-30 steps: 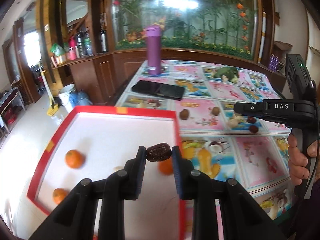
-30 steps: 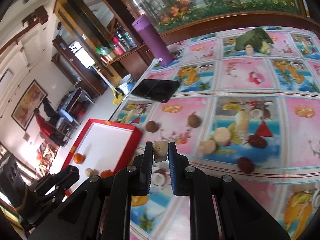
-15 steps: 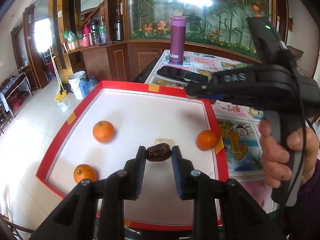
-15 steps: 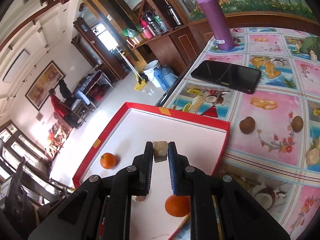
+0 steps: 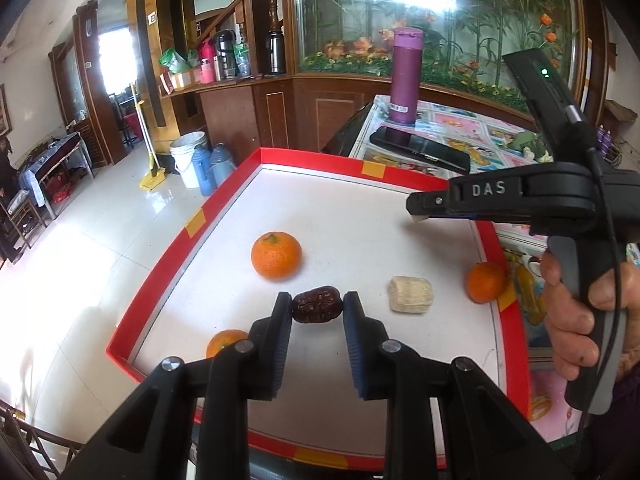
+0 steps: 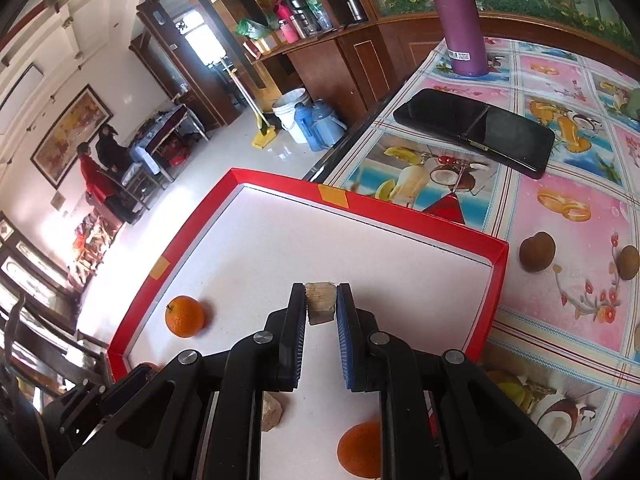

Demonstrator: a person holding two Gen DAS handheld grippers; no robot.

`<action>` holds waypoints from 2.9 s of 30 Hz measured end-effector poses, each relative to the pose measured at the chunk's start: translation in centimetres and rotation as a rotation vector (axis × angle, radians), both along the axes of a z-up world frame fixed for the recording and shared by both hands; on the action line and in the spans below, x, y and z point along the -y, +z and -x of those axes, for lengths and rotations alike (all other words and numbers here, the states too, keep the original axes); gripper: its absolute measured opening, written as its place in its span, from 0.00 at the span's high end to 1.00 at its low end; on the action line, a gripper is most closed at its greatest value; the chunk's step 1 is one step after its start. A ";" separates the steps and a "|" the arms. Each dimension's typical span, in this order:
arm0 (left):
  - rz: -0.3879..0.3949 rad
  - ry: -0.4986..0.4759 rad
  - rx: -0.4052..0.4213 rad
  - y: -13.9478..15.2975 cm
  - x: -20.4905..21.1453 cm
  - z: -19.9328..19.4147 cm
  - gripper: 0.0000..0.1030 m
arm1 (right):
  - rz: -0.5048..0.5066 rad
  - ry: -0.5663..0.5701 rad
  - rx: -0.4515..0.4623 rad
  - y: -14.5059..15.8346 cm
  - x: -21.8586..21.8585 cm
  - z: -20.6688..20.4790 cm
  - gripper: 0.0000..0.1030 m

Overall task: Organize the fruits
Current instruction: 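Carry the date and cube into the white tray and open both tools, then grasp a brown round fruit with the left tool while the right grasps a red date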

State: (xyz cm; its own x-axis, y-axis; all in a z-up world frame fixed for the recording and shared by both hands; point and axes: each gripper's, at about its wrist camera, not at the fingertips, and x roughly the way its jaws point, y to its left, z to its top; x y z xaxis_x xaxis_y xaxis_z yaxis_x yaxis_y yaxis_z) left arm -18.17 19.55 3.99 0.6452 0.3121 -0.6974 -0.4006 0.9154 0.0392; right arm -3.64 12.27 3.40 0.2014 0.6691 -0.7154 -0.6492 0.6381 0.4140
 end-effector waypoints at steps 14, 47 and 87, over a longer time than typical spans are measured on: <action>-0.032 0.045 -0.090 -1.7 -0.1 -1.2 0.72 | 0.076 -0.016 -0.050 -1.6 -0.3 -0.6 0.86; -0.301 -0.058 -0.043 3.9 9.2 -4.5 0.13 | -0.060 -0.215 -0.055 3.2 15.7 -5.7 0.73; -0.196 -0.322 -0.157 0.2 18.9 -14.3 0.10 | 0.186 -0.223 -0.126 -0.7 26.4 -7.8 0.73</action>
